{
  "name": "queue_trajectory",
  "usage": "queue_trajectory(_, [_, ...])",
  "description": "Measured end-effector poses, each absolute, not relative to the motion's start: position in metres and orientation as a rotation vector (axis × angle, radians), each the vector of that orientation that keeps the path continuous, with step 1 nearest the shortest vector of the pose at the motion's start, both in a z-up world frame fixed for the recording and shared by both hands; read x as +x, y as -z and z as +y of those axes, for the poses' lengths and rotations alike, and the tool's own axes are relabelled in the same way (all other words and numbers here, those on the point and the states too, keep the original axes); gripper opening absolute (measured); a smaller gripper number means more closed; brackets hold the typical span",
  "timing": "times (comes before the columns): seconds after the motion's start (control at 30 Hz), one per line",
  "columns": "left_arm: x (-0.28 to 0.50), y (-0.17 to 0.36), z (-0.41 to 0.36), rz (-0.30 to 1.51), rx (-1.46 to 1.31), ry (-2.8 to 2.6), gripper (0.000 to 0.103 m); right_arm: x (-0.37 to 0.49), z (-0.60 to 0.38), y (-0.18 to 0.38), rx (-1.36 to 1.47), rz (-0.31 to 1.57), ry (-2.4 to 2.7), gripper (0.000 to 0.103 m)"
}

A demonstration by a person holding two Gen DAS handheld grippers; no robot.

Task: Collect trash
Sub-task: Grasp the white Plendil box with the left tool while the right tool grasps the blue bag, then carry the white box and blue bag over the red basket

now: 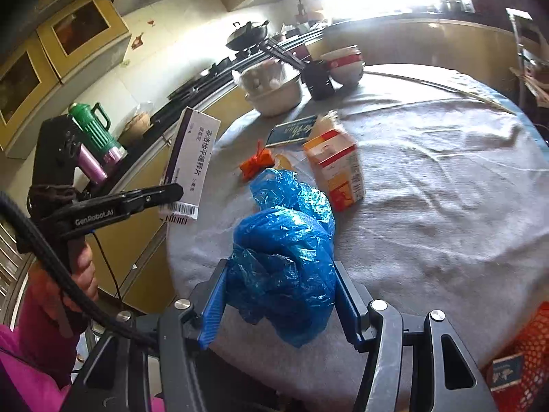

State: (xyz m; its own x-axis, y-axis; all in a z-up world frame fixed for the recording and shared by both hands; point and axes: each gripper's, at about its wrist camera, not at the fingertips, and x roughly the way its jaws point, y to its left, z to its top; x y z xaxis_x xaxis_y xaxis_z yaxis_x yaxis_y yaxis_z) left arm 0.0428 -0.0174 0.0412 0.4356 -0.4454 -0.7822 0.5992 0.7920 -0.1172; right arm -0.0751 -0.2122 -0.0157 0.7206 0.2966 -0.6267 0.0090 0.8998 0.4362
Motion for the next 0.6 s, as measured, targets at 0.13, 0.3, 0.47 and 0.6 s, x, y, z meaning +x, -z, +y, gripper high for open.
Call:
queue_trajectory(0.13, [0.028, -0.050, -0.031, 0.887, 0.216, 0.675, 0.015, -0.092, -0.225, 0.010, 0.461, 0.734, -0.134, 0.060])
queue_trajectory(0.3, [0.016, -0.055, -0.046, 0.872, 0.242, 0.688, 0.015, -0.111, -0.240, 0.004, 0.482, 0.705, -0.099, 0.060])
queue_trajectory(0.47, [0.006, -0.058, -0.060, 0.856, 0.279, 0.691, 0.015, -0.127, -0.249, -0.002, 0.492, 0.675, -0.081, 0.060])
queue_trajectory(0.6, [-0.002, -0.062, -0.071, 0.844, 0.303, 0.699, 0.015, -0.134, -0.255, -0.005, 0.498, 0.661, -0.073, 0.060])
